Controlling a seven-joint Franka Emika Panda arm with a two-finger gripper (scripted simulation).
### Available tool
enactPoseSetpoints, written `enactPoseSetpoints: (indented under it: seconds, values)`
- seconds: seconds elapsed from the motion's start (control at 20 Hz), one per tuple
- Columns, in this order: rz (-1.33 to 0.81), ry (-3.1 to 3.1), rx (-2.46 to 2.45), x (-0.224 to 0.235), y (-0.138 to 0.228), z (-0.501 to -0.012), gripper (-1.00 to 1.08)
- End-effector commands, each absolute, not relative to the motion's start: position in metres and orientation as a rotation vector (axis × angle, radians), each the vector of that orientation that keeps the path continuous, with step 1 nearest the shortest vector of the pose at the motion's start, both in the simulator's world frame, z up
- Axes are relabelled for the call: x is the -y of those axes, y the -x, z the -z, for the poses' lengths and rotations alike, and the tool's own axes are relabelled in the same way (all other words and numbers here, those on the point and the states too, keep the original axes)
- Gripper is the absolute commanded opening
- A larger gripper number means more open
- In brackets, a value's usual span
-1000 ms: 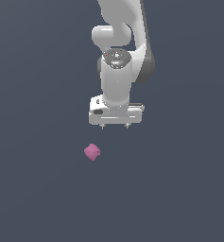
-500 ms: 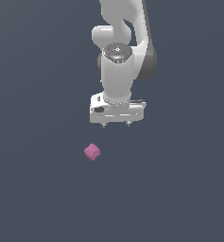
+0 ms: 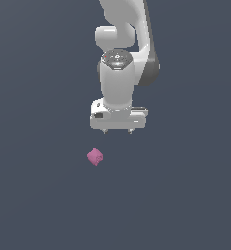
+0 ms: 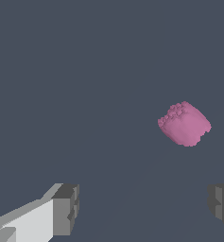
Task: Pick up the object and move it to a goal position.
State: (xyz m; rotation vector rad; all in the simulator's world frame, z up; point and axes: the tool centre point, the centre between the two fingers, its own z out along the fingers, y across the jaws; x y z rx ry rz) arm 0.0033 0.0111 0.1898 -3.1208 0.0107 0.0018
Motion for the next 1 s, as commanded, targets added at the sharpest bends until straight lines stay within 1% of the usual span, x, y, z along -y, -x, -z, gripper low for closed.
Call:
enactPoseSetpoints:
  seconds: [0.0, 0.95]
  values:
    - [-0.003, 3.119, -0.078, -0.005, -0.007, -0.184, 1.00]
    - [-0.005, 2.987, -0.943, 0.075, -0.039, -0.110, 1.00]
